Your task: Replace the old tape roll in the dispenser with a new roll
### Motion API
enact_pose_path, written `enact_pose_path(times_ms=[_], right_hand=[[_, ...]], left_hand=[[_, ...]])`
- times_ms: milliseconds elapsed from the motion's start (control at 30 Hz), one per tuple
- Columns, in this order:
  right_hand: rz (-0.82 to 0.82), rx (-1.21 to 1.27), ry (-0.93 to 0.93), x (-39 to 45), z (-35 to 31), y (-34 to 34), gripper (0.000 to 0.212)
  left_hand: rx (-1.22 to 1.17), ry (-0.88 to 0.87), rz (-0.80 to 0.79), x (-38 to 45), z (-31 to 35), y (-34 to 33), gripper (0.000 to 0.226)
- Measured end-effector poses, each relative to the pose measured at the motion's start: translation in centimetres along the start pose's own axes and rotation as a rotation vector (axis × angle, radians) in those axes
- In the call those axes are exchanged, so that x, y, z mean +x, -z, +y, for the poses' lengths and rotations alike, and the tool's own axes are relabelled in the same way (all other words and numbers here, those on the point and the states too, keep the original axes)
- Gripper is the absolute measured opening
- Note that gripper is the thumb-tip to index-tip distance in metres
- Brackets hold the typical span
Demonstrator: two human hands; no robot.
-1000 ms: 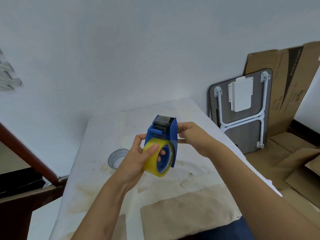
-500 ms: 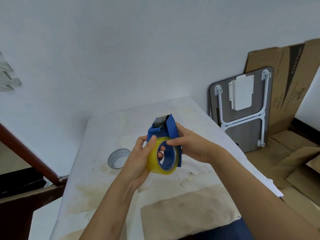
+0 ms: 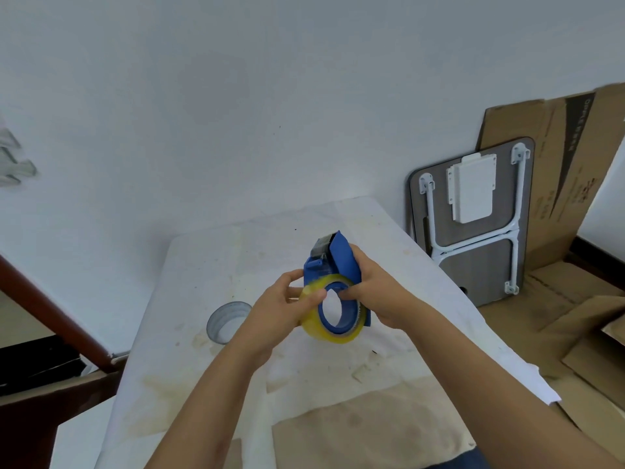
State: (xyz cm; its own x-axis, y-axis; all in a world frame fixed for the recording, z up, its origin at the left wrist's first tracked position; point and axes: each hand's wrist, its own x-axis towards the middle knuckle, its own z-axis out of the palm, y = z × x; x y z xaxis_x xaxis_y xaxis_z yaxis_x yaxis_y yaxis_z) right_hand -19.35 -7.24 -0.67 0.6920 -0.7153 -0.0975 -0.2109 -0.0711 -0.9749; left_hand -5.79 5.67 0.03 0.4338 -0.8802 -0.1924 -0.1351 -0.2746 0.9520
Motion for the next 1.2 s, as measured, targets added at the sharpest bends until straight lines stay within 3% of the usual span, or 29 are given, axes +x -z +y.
enact_pose_path(times_ms=[167, 300, 533, 667, 800, 933, 1033, 1100, 1200], right_hand=[[-0.031, -0.553, -0.016, 1.2, -1.7, 0.3, 0.079], [-0.135, -0.863, -0.114, 2.5, -2.6, 0.4, 0.069], [-0.131, -0.786, -0.214, 5.6, -1.9, -0.1, 0.063], [-0.118, -0.705, -0.198, 6.9, -1.5, -0.9, 0.063], [-0.120, -0.719, -0.203, 7.6, -0.8, -1.4, 0.060], [-0.064, -0.736, -0.210, 7.9, -0.4, -1.5, 0.074], [-0.041, -0.721, -0.222, 7.8, 0.1, -1.3, 0.080], [-0.030, -0.711, -0.221, 7.5, 0.1, -1.2, 0.085], [-0.052, -0.669, -0.244, 7.1, 0.2, -0.9, 0.091]], left_hand=[[0.021, 0.078, -0.022, 0.8, -1.2, -0.3, 0.070], [0.029, 0.147, 0.039, 1.5, -2.0, 0.5, 0.057], [0.049, 0.110, 0.084, 2.7, -2.2, 2.1, 0.041], [0.320, 0.024, 0.191, 3.1, -1.7, 3.1, 0.038], [0.582, -0.034, 0.200, 3.2, -1.7, 3.9, 0.043], [0.751, -0.042, 0.173, 2.9, -2.5, 4.8, 0.059], [1.022, 0.193, 0.067, 2.7, -4.0, 6.2, 0.091], [1.044, 0.268, -0.001, 2.7, -5.0, 7.0, 0.107], [1.025, 0.195, 0.043, 2.6, -5.2, 6.9, 0.105]])
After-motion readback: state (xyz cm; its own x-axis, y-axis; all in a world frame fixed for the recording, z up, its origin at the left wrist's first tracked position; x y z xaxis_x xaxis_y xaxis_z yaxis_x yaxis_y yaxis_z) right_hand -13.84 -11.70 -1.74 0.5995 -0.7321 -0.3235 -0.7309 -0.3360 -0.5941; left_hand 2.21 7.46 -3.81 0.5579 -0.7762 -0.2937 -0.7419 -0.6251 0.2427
